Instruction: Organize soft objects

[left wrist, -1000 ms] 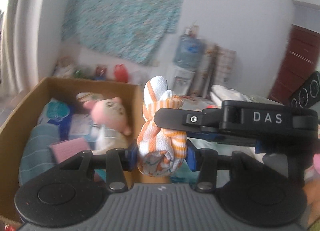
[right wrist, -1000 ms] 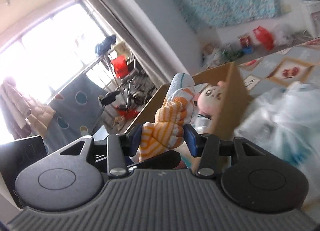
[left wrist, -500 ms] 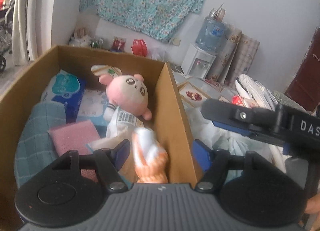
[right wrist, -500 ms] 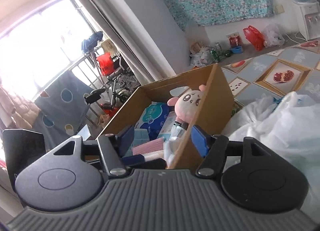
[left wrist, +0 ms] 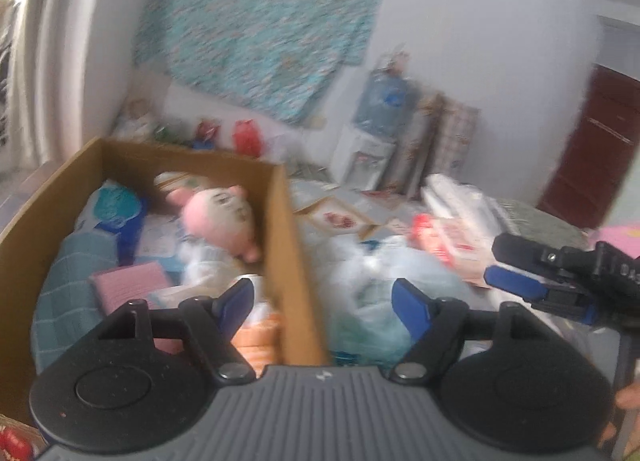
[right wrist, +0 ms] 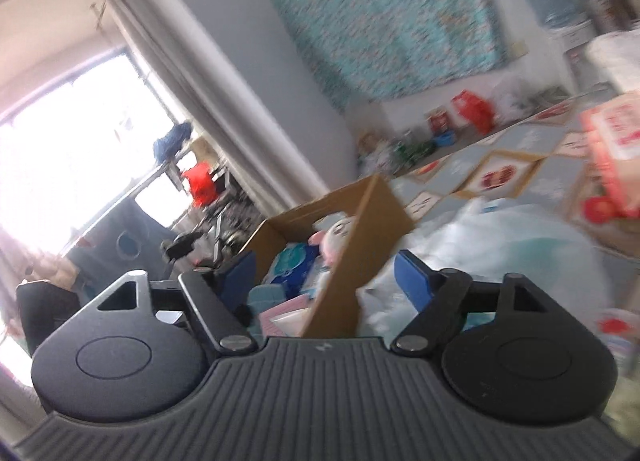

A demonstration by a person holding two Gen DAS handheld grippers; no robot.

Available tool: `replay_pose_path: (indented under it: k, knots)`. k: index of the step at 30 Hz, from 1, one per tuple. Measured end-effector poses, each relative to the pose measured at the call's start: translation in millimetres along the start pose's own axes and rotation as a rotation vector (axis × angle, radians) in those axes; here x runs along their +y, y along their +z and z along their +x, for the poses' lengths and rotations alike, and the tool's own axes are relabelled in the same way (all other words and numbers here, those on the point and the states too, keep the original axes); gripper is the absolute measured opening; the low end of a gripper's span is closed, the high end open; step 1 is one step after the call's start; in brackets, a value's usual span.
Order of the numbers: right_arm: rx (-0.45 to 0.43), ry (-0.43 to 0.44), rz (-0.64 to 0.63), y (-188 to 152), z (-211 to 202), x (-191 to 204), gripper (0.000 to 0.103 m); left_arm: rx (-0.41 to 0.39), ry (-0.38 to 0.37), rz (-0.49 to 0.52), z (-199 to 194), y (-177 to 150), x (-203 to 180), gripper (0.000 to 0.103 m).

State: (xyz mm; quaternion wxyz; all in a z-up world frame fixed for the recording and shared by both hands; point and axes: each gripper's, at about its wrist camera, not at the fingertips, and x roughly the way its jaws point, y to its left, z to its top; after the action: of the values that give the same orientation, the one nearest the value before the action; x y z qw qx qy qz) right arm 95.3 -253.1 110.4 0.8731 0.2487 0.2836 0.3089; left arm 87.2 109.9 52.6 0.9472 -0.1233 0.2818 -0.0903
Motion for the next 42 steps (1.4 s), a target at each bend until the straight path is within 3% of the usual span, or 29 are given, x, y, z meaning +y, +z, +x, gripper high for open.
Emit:
replay_pose_path:
  k: [8, 15, 18, 22, 25, 29, 36, 42]
  knots:
    - [-0.174, -0.232, 0.074, -23.5, -119.5, -43.2, 0.087, -0.002, -0.23, 0.188, -6.5, -17.4, -80.2, 0.095]
    - [-0.198, -0.296, 0.182, -53.7, -151.4, -91.3, 0.087, 0.105, -0.313, 0.317, 34.1, -59.2, -146.5, 0.095]
    - [-0.181, -0.315, 0.213, -62.6, -146.4, -110.0, 0.087, 0.151, -0.315, 0.359, 57.9, -80.2, -165.6, 0.09]
    - [-0.137, -0.297, 0.248, -67.7, -132.6, -127.0, 0.087, 0.226, -0.318, 0.4, 84.6, -101.5, -181.4, 0.073]
    - [-0.1, -0.238, 0.265, -71.7, -123.1, -131.8, 0.085, 0.244, -0.269, 0.424, 102.4, -111.4, -182.9, 0.062]
    - [-0.059, -0.182, 0.239, -70.8, -105.8, -127.0, 0.072, 0.241, -0.181, 0.444, 119.9, -114.3, -177.6, 0.049]
    - [0.059, -0.143, 0.152, -62.3, -61.3, -115.7, 0.058, 0.238, -0.128, 0.462, 137.6, -115.8, -169.8, 0.043]
    - [0.124, -0.135, 0.234, -70.9, -40.4, -136.5, 0.055, 0.264, -0.1, 0.473, 146.6, -123.6, -159.9, 0.043]
